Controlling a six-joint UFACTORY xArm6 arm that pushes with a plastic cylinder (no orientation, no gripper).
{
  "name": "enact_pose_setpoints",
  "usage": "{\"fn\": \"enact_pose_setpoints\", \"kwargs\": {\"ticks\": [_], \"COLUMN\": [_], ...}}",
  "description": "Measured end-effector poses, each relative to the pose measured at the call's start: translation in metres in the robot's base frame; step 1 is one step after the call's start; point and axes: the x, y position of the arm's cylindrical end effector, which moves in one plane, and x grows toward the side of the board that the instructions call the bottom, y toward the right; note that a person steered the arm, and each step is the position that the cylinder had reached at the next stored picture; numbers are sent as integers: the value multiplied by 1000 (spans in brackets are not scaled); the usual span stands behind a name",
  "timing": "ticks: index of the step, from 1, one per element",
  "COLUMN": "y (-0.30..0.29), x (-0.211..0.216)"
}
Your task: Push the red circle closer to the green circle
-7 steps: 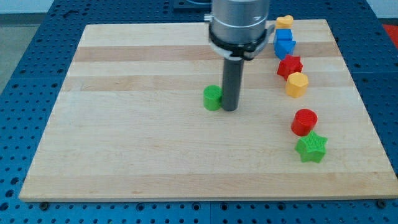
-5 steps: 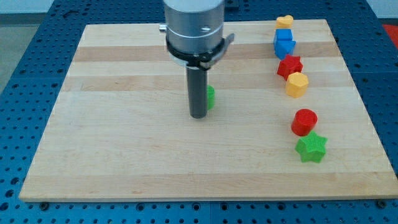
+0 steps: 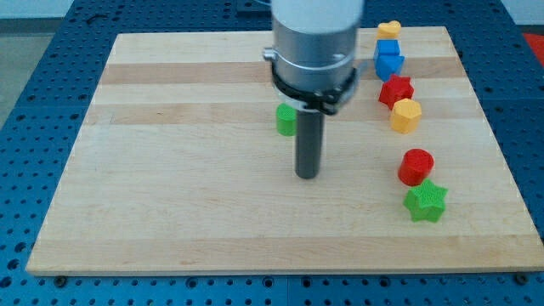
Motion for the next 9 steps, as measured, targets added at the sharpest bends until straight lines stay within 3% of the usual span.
{"fn": "enact_pose_setpoints", "kwargs": {"ticks": [2,4,5,6,9], "y": [55,176,243,259,127], "x": [70,101,70,11,2]}}
